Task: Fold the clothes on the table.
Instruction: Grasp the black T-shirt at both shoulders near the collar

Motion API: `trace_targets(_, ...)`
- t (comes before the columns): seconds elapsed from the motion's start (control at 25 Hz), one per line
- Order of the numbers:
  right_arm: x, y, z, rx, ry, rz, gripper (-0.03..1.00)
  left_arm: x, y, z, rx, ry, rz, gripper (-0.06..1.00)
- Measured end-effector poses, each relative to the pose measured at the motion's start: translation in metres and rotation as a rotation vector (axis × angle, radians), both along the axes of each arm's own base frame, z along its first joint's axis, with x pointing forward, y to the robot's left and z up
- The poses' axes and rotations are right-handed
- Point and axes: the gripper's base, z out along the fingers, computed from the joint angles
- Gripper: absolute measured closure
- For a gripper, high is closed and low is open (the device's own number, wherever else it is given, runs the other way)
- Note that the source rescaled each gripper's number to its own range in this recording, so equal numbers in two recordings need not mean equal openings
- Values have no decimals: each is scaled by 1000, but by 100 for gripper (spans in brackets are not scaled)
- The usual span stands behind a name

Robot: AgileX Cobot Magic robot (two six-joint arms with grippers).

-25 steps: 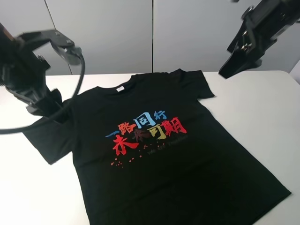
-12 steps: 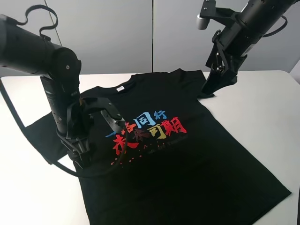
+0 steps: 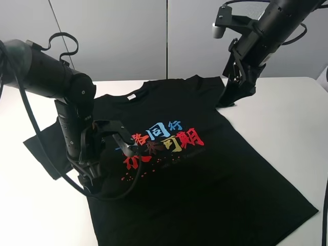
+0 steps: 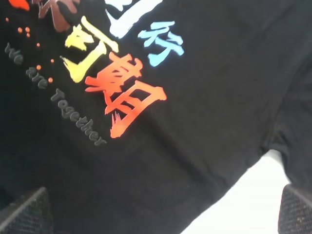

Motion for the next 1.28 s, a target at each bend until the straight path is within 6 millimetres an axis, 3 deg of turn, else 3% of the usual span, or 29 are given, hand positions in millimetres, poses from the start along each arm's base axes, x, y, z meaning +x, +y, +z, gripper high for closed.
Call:
trace_targets(0.32,4,1,-13,-16,22,38,-3,-2,2,-8,20,-15,13,-5)
trace_targets(0.44,4,1,-13,-17,23,38,-3,-1,3,-9,37,-31,14,2)
trace_targets(0.56,5,1,-13,-15,12,35,-3,2,5,-11,58,-62,-5,27)
trace_targets(0.68,6,1,-13,-10,0,40,-3,3,5,-11,63,-65,-11,65)
trace_targets(0.76,6,1,-14,-14,-3,54,-3,2,5,-11,63,-60,-6,86)
trace_targets(0.8,6,1,-14,-17,-5,59,-3,2,5,-11,62,-59,-5,91)
trace_targets(0.96,8,1,-21,-29,8,80,-3,2,5,-11,62,-59,-5,94)
trace_targets(1.28,15,4,-56,-110,57,212,-3,2,5,-11,62,-59,-5,94)
